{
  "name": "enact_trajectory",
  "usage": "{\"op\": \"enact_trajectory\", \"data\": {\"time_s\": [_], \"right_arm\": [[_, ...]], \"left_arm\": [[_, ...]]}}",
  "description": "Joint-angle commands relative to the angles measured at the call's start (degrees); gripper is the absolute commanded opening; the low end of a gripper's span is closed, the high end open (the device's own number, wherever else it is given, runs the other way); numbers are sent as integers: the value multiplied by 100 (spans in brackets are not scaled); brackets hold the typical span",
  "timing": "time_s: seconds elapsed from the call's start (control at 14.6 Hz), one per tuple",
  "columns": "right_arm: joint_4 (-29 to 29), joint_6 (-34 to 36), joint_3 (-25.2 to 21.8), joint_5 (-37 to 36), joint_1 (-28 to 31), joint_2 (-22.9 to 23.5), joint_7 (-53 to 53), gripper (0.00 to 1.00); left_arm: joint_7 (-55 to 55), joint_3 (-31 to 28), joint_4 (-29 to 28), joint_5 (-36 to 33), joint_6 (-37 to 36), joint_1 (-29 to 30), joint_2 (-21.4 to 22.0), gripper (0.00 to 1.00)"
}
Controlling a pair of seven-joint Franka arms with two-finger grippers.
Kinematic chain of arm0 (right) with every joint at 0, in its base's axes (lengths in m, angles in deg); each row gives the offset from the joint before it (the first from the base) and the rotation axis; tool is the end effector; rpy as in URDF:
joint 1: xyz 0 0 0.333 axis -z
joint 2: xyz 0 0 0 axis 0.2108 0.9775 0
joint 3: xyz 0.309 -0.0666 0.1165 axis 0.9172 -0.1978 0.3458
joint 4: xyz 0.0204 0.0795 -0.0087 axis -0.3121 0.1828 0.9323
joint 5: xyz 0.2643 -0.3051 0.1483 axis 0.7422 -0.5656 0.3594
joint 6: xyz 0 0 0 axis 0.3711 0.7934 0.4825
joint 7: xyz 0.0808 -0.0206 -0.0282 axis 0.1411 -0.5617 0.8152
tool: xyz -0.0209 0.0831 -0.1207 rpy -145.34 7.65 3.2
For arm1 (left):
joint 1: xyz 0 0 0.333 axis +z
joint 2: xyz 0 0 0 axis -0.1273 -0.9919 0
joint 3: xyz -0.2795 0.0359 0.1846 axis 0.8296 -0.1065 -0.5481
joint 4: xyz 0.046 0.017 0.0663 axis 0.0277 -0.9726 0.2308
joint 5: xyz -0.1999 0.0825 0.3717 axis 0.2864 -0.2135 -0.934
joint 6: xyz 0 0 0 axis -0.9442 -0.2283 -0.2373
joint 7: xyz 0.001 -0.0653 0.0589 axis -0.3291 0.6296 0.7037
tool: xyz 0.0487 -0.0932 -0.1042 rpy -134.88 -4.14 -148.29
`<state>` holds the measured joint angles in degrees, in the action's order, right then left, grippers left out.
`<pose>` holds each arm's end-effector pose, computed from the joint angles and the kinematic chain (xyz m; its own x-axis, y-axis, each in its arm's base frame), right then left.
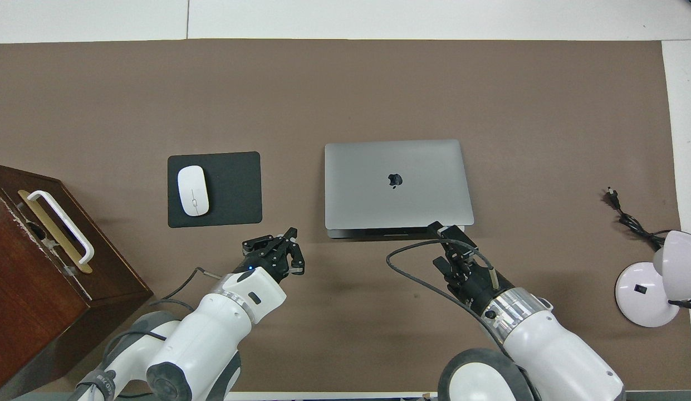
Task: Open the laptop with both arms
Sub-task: 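Bring the left gripper to the laptop base while the right gripper reaches the lid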
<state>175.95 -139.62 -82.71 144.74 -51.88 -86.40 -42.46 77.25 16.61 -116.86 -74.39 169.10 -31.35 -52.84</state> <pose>0.4000 0.2136 0.3411 0.4446 -0.8851 -0.1372 -0.6831 -0.2360 -0.6912 0.3925 -0.2994 0.2942 0.7291 -0.1597 0.6655 -0.3882 -0.8973 0.2100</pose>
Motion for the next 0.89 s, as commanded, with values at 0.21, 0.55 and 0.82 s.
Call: {"op": "enact_trajectory", "data": {"time_s": [0.21,0.55,0.82], "right_arm": [[-292,-133,33,295,-81,537,46,100],[-565,-142,33,295,-81,933,46,100],[-828,-142,25,295,-73,1249,54,100]], "left_arm": [[15,-85,-58,111,401,-335,-383,0],[24,-85,337,103,401,-334,-866,0],[24,-85,601,103,401,-326,-1156,0]]}}
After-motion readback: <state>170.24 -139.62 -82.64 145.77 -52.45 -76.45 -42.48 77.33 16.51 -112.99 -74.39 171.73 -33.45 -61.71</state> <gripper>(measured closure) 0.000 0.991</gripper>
